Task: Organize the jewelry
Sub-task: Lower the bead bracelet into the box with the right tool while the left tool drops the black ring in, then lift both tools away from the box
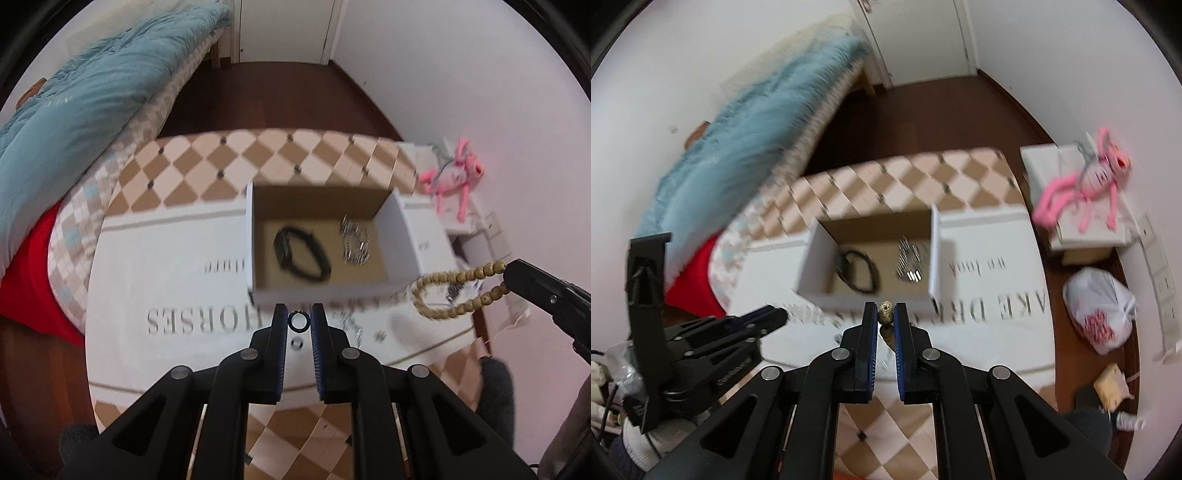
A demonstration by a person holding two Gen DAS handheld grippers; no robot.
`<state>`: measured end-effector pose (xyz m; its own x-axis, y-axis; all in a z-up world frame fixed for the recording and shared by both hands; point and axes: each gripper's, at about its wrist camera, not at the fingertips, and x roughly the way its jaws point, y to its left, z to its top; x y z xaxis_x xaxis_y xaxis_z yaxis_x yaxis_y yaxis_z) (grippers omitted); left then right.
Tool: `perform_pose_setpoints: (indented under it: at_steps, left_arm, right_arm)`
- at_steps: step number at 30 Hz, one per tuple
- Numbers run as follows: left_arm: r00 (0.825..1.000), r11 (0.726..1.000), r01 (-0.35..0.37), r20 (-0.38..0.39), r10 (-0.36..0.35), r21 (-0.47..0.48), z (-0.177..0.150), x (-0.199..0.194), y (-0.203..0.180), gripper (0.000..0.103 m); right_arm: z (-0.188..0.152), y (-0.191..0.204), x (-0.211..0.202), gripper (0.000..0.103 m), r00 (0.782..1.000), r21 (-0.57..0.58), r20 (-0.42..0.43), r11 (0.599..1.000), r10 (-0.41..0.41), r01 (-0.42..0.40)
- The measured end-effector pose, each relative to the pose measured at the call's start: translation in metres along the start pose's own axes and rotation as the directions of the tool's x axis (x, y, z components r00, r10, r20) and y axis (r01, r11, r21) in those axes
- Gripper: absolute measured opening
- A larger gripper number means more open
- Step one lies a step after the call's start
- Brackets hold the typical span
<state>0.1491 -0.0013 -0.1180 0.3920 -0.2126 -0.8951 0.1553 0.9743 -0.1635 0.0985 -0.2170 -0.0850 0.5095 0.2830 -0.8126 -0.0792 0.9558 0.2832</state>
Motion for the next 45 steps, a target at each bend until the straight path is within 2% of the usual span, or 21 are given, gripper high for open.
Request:
perform_pose_setpoints:
  at_steps: [3, 6, 10, 14, 16, 19, 20, 22, 24, 28, 30, 32, 33, 37, 39, 45]
  left_arm:
    - [1.000, 1.000, 0.010, 0.006, -0.010, 0.006, 0.028, 0.004, 0.003, 0.010]
    - [1.000, 1.000, 0.008, -0.009, -0.008, 0.005, 0.052, 0.017, 0.007, 0.010]
    - [0.999, 1.000, -0.001, -0.042, 0.001, 0.001, 0.080, 0.041, 0.014, 0.010]
    - [0.997, 1.000, -0.008, -0.083, 0.008, 0.000, 0.099, 0.064, 0.018, 0.010]
    - [0.994, 1.000, -0.021, -0.109, 0.020, -0.006, 0.106, 0.073, 0.019, 0.011]
    - [0.991, 0.999, -0.034, -0.133, 0.030, -0.029, 0.112, 0.082, 0.023, 0.012]
    - [0.990, 0.998, -0.046, -0.136, 0.042, -0.029, 0.114, 0.083, 0.024, 0.017]
    - [0.990, 0.997, -0.069, -0.124, 0.065, -0.027, 0.115, 0.081, 0.025, 0.030]
    - [0.992, 0.996, -0.080, -0.105, 0.076, -0.036, 0.114, 0.076, 0.028, 0.058]
    - [0.991, 0.991, -0.117, -0.071, 0.112, -0.064, 0.107, 0.065, 0.039, 0.072]
    - [0.988, 0.987, -0.145, -0.057, 0.142, -0.064, 0.096, 0.061, 0.043, 0.097]
    - [0.985, 0.984, -0.169, -0.042, 0.167, -0.064, 0.086, 0.058, 0.044, 0.100]
    - [0.983, 0.982, -0.180, -0.039, 0.177, -0.066, 0.077, 0.057, 0.045, 0.100]
    - [0.978, 0.976, -0.205, -0.038, 0.203, -0.069, 0.053, 0.059, 0.046, 0.101]
    - [0.977, 0.975, -0.212, -0.037, 0.210, -0.070, 0.042, 0.059, 0.045, 0.101]
    - [0.976, 0.974, -0.218, -0.020, 0.217, -0.067, 0.023, 0.053, 0.037, 0.101]
  right_arm:
    - [0.025, 0.006, -0.002, 0.009, 0.999, -0.023, 0.025, 1.000, 0.019, -0.019]
    - [0.048, 0.006, 0.016, 0.009, 1.000, -0.035, 0.016, 0.999, 0.011, -0.011]
    - [0.069, 0.002, 0.059, 0.009, 0.998, -0.016, -0.056, 1.000, 0.009, -0.010]
    - [0.074, -0.004, 0.092, 0.009, 0.994, 0.009, -0.113, 1.000, 0.001, -0.001]
    - [0.075, -0.006, 0.109, 0.009, 0.986, 0.010, -0.165, 1.000, 0.013, -0.012]
    - [0.075, -0.009, 0.127, 0.010, 0.976, 0.005, -0.216, 1.000, -0.011, 0.012]
    - [0.074, -0.010, 0.132, 0.011, 0.970, -0.001, -0.242, 1.000, -0.025, 0.026]
    - [0.071, -0.010, 0.134, 0.016, 0.967, -0.010, -0.254, 0.999, -0.033, 0.031]
    - [0.069, -0.010, 0.131, 0.030, 0.968, -0.029, -0.242, 0.998, -0.067, 0.061]
    - [0.066, -0.015, 0.119, 0.046, 0.972, -0.021, -0.210, 0.994, -0.108, 0.106]
    - [0.063, -0.016, 0.115, 0.065, 0.967, -0.036, -0.193, 0.987, -0.164, 0.160]
    - [0.059, -0.017, 0.112, 0.089, 0.962, -0.043, -0.180, 0.979, -0.205, 0.200]
    - [0.056, -0.017, 0.112, 0.094, 0.959, -0.049, -0.176, 0.975, -0.223, 0.218]
    - [0.041, -0.018, 0.118, 0.096, 0.942, -0.076, -0.181, 0.959, -0.281, 0.272]
    - [0.034, -0.018, 0.120, 0.102, 0.936, -0.084, -0.183, 0.953, -0.300, 0.289]
    - [0.027, -0.019, 0.117, 0.102, 0.936, -0.077, -0.157, 0.949, -0.314, 0.306]
